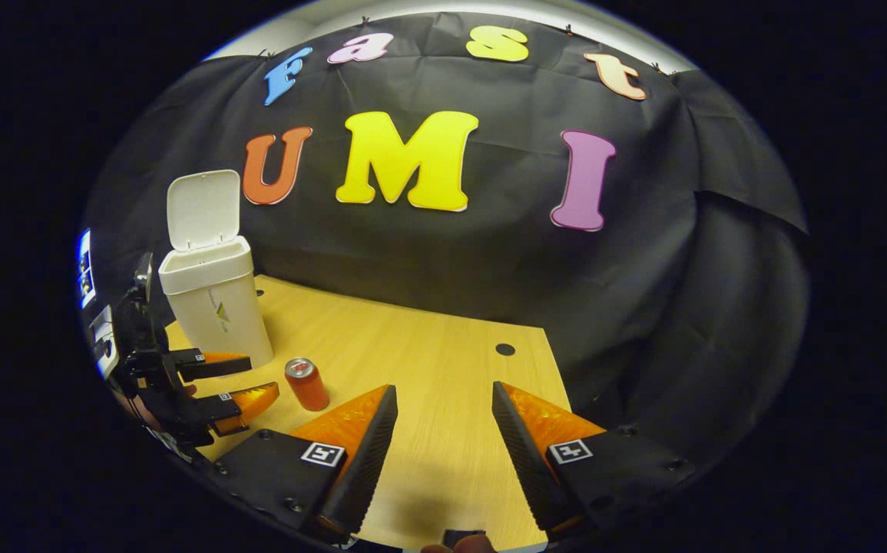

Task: Press the lid of the desktop garbage bin to open it, pick up the crumpled paper on the desktop and throw it into the bin, then pick up the pop can on the desktop and drop it into the bin, and finally close the garbage bin lid.

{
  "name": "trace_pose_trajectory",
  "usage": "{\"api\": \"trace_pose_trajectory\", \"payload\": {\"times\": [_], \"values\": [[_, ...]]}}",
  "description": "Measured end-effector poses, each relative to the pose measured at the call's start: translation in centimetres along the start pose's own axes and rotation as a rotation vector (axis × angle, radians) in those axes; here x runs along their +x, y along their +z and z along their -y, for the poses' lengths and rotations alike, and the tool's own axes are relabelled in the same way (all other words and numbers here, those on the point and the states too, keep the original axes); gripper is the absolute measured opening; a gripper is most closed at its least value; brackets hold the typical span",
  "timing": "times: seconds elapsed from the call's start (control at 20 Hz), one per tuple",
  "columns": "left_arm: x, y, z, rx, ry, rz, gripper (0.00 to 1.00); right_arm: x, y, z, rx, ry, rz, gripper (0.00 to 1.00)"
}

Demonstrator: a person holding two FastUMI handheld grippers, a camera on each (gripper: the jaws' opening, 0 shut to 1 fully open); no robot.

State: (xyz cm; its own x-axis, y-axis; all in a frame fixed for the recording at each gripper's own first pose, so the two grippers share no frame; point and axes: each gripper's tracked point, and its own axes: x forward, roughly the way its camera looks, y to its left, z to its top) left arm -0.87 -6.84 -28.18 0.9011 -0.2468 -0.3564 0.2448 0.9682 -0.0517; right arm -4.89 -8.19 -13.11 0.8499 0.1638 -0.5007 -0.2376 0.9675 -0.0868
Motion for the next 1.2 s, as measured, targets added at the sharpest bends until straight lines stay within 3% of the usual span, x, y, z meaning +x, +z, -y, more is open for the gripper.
{"api": "trace_pose_trajectory", "payload": {"times": [0.4, 1.2], "values": [[4.4, -4.5, -0.3, -0.032, 0.027, -0.068, 1.0, -2.1, -3.5, 2.4, -0.039, -0.083, -0.083, 0.78], [8.3, -6.7, -2.0, -0.009, 0.053, -0.109, 1.0, -0.3, -4.8, 0.4, -0.048, -0.065, -0.156, 0.8]]}}
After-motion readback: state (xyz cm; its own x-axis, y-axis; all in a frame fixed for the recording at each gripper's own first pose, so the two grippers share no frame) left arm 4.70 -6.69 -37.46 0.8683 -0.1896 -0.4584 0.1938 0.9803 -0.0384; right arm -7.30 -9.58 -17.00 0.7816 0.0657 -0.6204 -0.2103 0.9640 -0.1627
